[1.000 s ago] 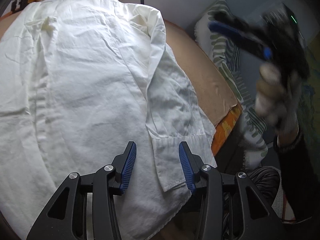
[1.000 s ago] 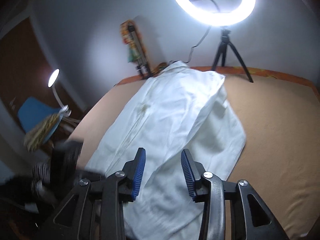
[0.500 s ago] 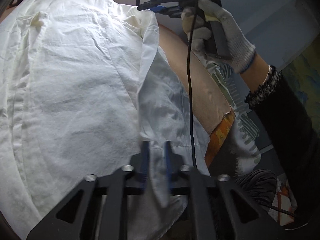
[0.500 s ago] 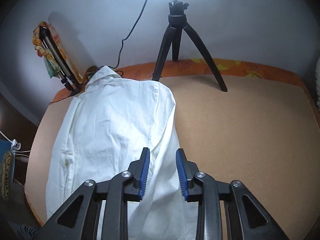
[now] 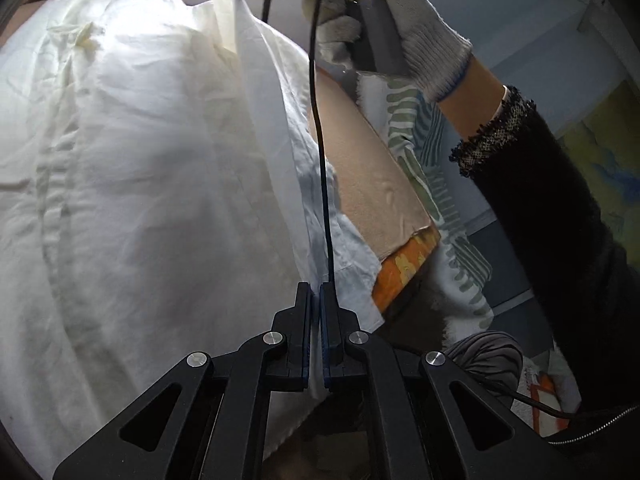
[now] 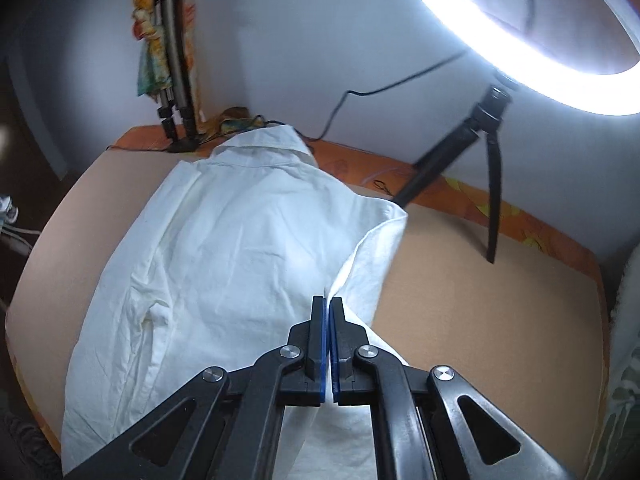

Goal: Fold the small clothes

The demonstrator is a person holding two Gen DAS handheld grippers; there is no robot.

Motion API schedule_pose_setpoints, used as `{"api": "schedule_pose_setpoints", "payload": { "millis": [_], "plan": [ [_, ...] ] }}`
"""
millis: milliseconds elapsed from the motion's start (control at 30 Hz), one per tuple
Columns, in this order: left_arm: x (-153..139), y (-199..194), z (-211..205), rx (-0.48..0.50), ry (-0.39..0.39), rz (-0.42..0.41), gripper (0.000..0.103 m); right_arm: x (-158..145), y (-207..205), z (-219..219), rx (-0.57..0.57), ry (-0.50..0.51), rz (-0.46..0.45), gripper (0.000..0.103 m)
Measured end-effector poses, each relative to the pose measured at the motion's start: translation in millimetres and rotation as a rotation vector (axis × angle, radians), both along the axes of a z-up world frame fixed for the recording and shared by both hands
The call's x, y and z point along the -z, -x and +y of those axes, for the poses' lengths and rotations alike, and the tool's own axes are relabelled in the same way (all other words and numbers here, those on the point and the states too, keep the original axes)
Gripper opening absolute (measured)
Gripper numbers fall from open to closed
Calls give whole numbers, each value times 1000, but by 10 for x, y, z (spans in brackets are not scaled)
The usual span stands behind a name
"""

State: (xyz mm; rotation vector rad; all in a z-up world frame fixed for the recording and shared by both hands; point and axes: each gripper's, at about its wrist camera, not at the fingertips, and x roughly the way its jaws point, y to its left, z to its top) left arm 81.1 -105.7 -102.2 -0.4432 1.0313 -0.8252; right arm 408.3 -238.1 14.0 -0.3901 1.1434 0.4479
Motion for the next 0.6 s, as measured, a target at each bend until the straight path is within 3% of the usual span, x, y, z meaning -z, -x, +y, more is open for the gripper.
{"api": "schedule_pose_setpoints", "payload": {
  "millis": [167, 267, 300, 400, 600],
  "plan": [
    [199, -23, 70, -20, -5, 80, 3, 508, 66, 399, -65, 42, 69, 0],
    [198, -22, 64, -21, -20, 84, 3, 666, 133, 446, -78, 31, 115, 12],
    [178, -13, 64, -18, -30, 79, 5, 612, 147, 391, -65, -9, 120, 19],
    [77, 28, 103, -21, -75, 37, 9, 271, 208, 75, -26, -114, 83, 29],
    [-105, 113, 244, -58, -98, -49, 9, -255, 516, -948, 131, -226, 30, 31]
  ]
}}
